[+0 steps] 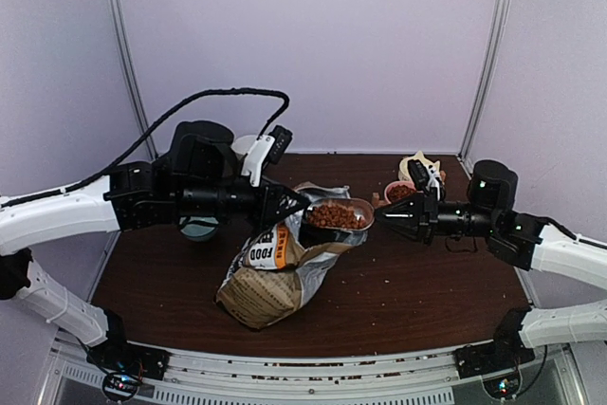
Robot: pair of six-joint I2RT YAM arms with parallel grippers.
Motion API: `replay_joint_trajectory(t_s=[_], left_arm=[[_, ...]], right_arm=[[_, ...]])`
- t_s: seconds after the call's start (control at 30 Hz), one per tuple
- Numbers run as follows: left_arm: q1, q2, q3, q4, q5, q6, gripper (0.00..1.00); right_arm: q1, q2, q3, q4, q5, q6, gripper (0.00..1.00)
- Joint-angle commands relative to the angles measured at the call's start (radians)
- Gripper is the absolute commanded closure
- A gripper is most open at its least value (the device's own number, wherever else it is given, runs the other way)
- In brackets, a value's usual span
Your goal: Serve the pet food
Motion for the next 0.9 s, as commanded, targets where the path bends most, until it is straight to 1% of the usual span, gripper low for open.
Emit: replay_joint_trajectory(t_s=[0.0,0.1,0.3,0.43,0.57,0.73,0.87], left_arm=[[-0.008,-0.051,0.023,0.135,-0.008,0.029,1.0],[-0.008,-0.053,0.027,0.141,-0.023,0.022,1.0],[0.01,-0.063,0.027,0.091,-0.141,-0.061,1.0],[0.035,-0.075,0.003,0.114,-0.135,-0.096,1.0],[0.045,-0.071,0.007,0.11,-0.129,-0.098,1.0],[0.053,-0.072,0.009,0.111,-0.121,-0.099,1.0],[0.056,-0.075,0.01,0.106,-0.116,-0.092,1.0]], right_arm=[[-0.016,-0.028,-0.015,-0.032,0.004,0.015,1.0],[-0.018,-0.031,-0.017,-0.029,-0.006,0.031,1.0],[-0.019,-0.056,-0.019,0.047,-0.036,0.116,1.0],[-0.022,-0.091,-0.016,0.063,-0.038,0.172,1.0],[-0.04,-0.122,-0.02,0.121,-0.029,0.251,1.0],[-0.125,-0.143,0.023,0.092,-0.007,0.297,1.0],[-0.222,-0.134,0.039,0.137,0.005,0.366,1.0]])
